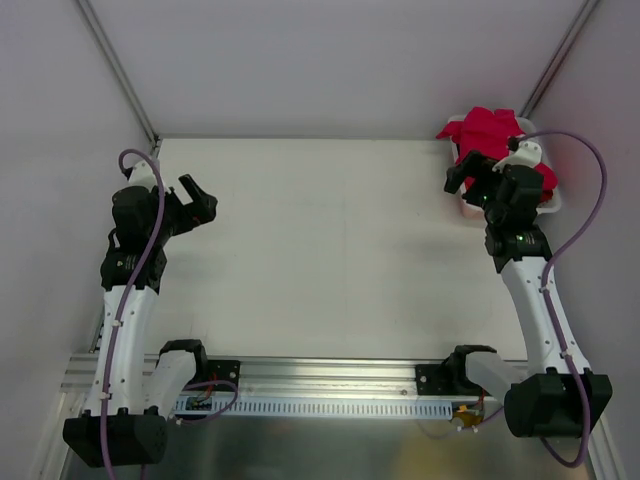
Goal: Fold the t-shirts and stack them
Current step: Grab the tshirt from the pile
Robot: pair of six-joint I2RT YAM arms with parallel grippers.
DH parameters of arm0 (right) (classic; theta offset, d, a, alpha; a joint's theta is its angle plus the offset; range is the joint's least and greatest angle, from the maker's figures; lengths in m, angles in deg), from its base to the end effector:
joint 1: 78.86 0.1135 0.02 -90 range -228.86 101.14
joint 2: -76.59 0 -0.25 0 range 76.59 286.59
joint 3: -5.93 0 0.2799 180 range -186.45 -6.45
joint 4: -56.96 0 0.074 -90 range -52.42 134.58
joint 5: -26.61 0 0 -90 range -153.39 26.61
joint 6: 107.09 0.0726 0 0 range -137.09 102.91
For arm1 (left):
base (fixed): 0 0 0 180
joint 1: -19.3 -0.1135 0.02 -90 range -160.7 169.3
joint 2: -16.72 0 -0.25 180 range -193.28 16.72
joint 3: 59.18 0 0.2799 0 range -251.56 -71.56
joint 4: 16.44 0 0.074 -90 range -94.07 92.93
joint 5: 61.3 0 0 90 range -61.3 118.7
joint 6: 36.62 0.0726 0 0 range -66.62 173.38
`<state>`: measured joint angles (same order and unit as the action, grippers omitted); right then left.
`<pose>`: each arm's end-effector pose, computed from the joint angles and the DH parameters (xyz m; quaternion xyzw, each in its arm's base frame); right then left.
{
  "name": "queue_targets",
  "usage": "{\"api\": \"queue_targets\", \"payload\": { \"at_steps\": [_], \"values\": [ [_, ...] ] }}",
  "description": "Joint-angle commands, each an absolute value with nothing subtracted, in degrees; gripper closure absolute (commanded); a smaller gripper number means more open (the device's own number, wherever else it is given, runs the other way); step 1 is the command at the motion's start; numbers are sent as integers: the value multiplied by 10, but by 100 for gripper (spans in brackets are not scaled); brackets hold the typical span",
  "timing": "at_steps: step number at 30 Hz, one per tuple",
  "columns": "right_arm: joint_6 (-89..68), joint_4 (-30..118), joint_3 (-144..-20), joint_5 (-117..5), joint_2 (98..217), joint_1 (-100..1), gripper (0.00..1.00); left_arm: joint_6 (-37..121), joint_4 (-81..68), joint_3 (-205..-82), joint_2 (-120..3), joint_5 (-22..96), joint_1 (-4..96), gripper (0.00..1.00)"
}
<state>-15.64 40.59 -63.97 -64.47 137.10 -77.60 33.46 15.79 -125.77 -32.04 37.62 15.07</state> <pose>0.3185 0.0056 0.3590 0.0075 0.7488 0.0086 0.6627 0.2629 0.0082 0.3510 -0.1182 0.7803 -0.1443 0.5969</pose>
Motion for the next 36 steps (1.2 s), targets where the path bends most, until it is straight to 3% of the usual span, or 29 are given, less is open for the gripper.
{"api": "queue_targets", "payload": {
  "at_steps": [1,15,22,28,30,36],
  "values": [
    [-157,409,-632,-651,1356,-777,3,347,149,-1245,-304,375,145,1],
    [-166,419,-615,-671,1351,-778,4,368,150,-1241,-310,375,145,1],
    [-144,425,-623,-699,1371,-777,3,364,147,-1242,-328,435,146,1],
    [-116,419,-614,-699,1373,-777,3,373,148,-1248,-329,426,146,8],
    [-116,420,-607,-707,1371,-777,3,378,148,-1249,-329,431,146,15],
    [-120,420,-606,-707,1366,-777,3,381,148,-1248,-330,435,146,17]
  ]
}}
